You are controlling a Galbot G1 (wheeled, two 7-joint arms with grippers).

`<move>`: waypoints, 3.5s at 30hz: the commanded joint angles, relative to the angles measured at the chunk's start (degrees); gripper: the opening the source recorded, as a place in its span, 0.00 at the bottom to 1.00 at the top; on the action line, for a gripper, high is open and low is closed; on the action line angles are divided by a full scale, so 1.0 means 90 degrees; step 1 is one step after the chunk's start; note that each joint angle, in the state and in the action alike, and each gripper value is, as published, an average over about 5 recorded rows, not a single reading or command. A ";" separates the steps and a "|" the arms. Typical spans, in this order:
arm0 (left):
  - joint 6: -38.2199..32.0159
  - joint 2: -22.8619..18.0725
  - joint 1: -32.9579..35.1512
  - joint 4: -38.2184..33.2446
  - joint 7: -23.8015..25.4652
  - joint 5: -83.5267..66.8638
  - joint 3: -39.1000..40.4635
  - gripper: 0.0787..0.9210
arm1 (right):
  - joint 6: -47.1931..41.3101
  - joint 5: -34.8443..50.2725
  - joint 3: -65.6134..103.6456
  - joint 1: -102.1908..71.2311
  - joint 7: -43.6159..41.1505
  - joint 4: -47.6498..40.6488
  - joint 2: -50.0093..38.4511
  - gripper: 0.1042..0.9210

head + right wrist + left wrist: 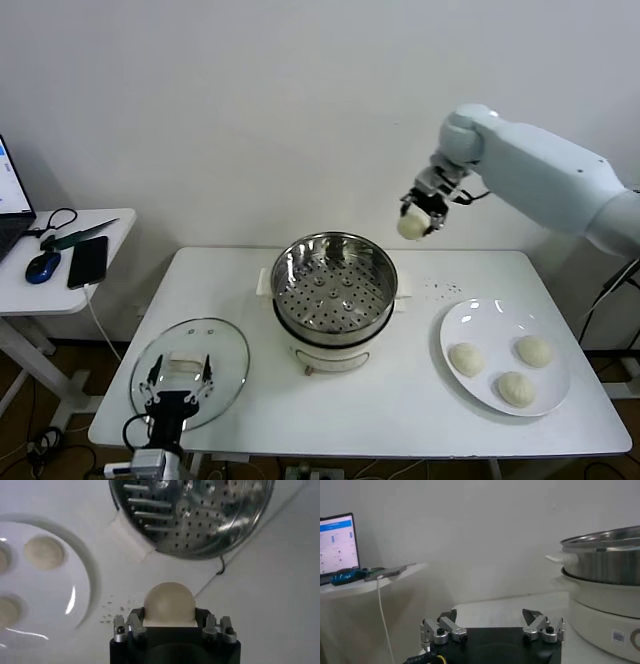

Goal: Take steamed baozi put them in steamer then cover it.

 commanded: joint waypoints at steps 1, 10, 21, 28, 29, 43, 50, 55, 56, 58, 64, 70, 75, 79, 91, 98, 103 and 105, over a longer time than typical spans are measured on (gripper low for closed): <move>-0.0006 0.0062 0.0054 -0.0021 0.0000 -0.0030 -0.0013 0.88 | 0.0916 -0.1304 0.0064 -0.0095 0.0141 0.0258 0.1248 0.68; 0.0066 0.0015 0.0044 -0.0087 -0.0038 -0.0034 -0.0069 0.88 | 0.1304 -0.2993 0.0513 -0.1187 0.0471 -0.0057 0.1770 0.68; 0.0108 -0.0113 0.0014 -0.0130 -0.0060 0.0065 0.0005 0.88 | 0.1342 -0.3211 0.0569 -0.1697 0.0554 -0.0511 0.1879 0.68; 0.0109 -0.0137 0.0002 -0.0110 -0.0070 0.0096 0.0014 0.88 | 0.1299 -0.2973 0.0522 -0.1731 0.0551 -0.0749 0.1915 0.68; 0.0099 -0.0132 0.0015 -0.0100 -0.0070 0.0093 0.0006 0.88 | 0.1294 -0.2916 0.0508 -0.1727 0.0554 -0.0771 0.1919 0.69; 0.0059 -0.0107 0.0113 -0.0142 -0.0158 0.0012 -0.0114 0.88 | 0.1280 -0.2509 0.0575 -0.1396 0.0460 -0.0317 0.1570 0.88; 0.0081 -0.0115 0.0154 -0.0207 -0.0171 0.0079 -0.0121 0.88 | 0.1010 -0.1186 0.0254 -0.0477 0.0228 0.0687 0.0646 0.88; 0.0105 -0.0091 0.0161 -0.0280 -0.0156 0.0091 -0.0121 0.88 | 0.0246 0.0113 -0.0546 0.0428 0.0796 0.1499 -0.0577 0.88; 0.0108 -0.0079 0.0163 -0.0291 -0.0148 0.0087 -0.0119 0.88 | -0.0032 0.0578 -0.0859 0.0685 0.0949 0.1657 -0.0825 0.88; 0.0108 -0.0051 0.0164 -0.0303 -0.0126 0.0066 -0.0112 0.88 | -0.0760 0.1549 -0.1554 0.1205 0.1196 0.1967 -0.1372 0.88; 0.0078 0.0027 0.0173 -0.0316 0.0021 -0.0085 -0.0039 0.88 | -0.2516 0.3090 -0.2536 0.1668 0.1534 0.2461 -0.2810 0.88; 0.0224 0.0071 0.0179 -0.0555 0.0043 -0.0303 0.0012 0.88 | -0.4255 0.3678 -0.2593 0.0957 0.1813 0.2981 -0.4081 0.88; 0.0238 0.0091 0.0176 -0.0556 0.0037 -0.0263 0.0016 0.88 | -0.4430 0.3401 -0.1948 -0.0415 0.1660 0.2936 -0.4623 0.88; 0.0232 0.0075 0.0196 -0.0516 0.0028 -0.0231 0.0017 0.88 | -0.4391 0.2942 -0.0827 -0.1923 0.1533 0.2664 -0.4711 0.88; 0.0188 0.0067 0.0325 -0.0479 0.0027 -0.0153 -0.0077 0.88 | -0.4171 0.2214 0.0770 -0.3801 0.1296 0.1864 -0.4028 0.88; 0.0170 0.0049 0.0337 -0.0415 0.0025 -0.0110 -0.0087 0.88 | -0.4111 0.2322 0.0893 -0.3813 0.1168 0.1556 -0.3635 0.88; 0.0156 0.0040 0.0339 -0.0381 0.0024 -0.0070 -0.0091 0.88 | -0.4106 0.2415 0.0847 -0.3720 0.1100 0.1421 -0.3441 0.88; 0.0154 0.0036 0.0342 -0.0374 0.0023 -0.0061 -0.0092 0.88 | -0.4097 0.2424 0.0819 -0.3693 0.1060 0.1376 -0.3394 0.88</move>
